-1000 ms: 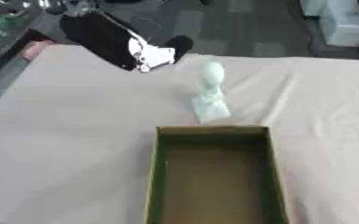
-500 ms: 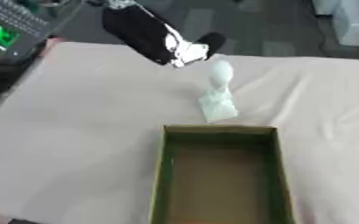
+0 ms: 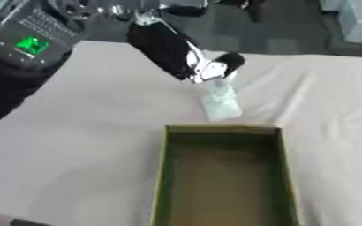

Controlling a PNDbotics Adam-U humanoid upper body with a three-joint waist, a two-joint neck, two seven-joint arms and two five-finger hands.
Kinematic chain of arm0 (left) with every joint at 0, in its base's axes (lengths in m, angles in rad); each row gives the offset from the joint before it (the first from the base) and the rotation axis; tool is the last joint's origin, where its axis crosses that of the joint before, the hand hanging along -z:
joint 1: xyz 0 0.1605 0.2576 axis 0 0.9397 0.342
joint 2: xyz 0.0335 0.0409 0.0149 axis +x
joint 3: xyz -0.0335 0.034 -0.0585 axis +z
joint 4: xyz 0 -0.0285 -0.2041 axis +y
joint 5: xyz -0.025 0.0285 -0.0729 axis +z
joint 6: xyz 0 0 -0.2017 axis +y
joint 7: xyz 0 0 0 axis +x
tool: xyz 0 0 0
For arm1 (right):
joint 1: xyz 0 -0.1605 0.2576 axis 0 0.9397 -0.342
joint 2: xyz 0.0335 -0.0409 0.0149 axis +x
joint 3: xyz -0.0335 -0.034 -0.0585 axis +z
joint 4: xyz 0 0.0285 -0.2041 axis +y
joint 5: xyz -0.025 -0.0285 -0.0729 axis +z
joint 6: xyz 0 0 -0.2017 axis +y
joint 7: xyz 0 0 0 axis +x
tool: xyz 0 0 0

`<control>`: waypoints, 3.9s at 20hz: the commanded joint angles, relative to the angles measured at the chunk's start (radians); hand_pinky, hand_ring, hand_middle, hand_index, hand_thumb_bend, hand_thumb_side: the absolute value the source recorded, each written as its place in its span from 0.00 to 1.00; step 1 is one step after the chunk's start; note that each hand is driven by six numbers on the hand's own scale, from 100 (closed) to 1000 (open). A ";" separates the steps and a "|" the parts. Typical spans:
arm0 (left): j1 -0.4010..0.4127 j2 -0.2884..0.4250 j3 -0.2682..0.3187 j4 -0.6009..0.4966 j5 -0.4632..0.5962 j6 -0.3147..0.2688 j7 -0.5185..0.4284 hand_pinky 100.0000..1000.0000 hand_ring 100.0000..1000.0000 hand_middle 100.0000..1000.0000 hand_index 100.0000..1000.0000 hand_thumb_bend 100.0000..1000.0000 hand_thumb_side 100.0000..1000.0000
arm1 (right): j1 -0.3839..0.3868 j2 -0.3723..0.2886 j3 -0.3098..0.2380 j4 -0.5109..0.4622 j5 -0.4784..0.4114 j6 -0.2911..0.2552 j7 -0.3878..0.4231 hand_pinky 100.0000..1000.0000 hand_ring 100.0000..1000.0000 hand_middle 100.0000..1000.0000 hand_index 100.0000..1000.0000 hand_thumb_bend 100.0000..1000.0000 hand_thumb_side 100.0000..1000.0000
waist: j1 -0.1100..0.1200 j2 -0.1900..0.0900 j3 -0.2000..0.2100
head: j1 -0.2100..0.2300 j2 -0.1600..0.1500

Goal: Pick up objects on the table and place them in the box.

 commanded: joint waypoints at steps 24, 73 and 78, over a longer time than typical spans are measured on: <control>0.016 0.007 0.019 -0.008 -0.060 0.299 -0.114 0.93 0.88 0.92 0.94 0.16 0.93 | -0.047 0.030 0.007 -0.013 -0.025 0.026 0.013 0.41 0.29 0.22 0.30 0.00 0.92 | 0.010 0.014 -0.027 | 0.025 0.000; 0.164 -0.084 0.007 0.409 -0.231 0.088 0.289 1.00 0.91 0.89 0.94 0.11 0.90 | -0.112 0.104 0.019 -0.013 -0.088 0.038 0.055 0.41 0.30 0.22 0.30 0.00 0.92 | -0.020 0.087 -0.092 | 0.197 0.000; 0.160 -0.070 0.014 0.371 -0.166 0.089 0.294 1.00 0.90 0.94 0.94 0.09 0.91 | -0.120 0.116 0.029 -0.013 -0.095 0.045 0.065 0.41 0.30 0.22 0.30 0.00 0.92 | -0.015 0.092 -0.106 | 0.208 0.000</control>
